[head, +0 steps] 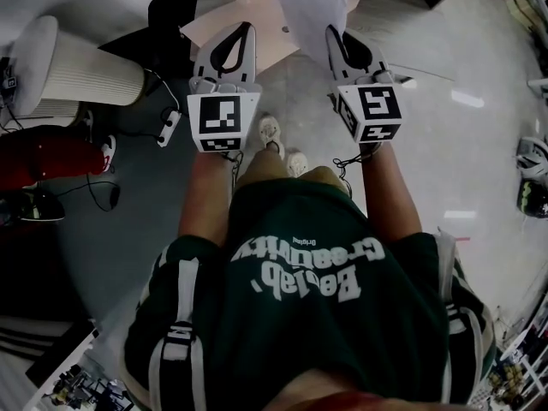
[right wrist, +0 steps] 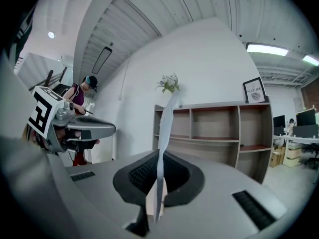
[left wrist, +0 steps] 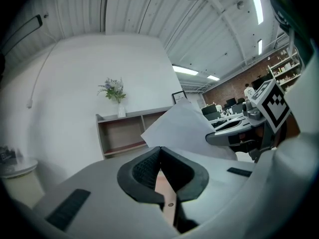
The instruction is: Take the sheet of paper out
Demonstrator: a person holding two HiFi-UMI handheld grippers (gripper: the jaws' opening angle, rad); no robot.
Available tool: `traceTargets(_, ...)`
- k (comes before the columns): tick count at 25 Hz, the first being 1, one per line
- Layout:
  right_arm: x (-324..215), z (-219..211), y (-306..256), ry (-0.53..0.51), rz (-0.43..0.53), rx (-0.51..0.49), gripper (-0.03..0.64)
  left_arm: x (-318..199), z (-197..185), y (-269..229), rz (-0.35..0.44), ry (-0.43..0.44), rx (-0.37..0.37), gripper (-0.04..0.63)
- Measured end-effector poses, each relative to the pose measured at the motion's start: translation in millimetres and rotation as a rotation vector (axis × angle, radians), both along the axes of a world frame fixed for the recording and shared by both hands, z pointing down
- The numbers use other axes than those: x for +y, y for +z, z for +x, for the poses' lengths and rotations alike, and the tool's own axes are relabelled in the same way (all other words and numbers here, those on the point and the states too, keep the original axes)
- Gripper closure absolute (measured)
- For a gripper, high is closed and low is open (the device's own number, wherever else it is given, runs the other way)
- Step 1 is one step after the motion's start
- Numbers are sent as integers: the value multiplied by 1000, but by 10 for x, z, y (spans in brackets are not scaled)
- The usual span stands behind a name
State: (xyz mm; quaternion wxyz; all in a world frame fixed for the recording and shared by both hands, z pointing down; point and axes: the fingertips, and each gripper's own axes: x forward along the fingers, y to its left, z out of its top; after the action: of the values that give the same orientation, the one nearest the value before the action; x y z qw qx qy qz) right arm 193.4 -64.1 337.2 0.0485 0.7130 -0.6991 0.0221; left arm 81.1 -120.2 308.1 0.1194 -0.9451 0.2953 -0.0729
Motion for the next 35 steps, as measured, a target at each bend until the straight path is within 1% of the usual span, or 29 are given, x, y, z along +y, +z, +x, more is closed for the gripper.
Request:
traceTargets(8, 154, -86, -75, -5, 15, 15, 583, 206, -174, -101, 15, -16, 7, 577)
traceTargets(17, 108, -116, -133, -11, 27, 28, 583, 155, -236, -122, 14, -36, 31, 577)
traceTargets(24, 120, -117, -156, 13, 23, 57, 583, 169, -242, -140, 18, -25, 37, 577)
traceTargets(35, 201, -151, -234, 22, 55, 72, 583, 223, -311, -138, 23, -28, 49, 577)
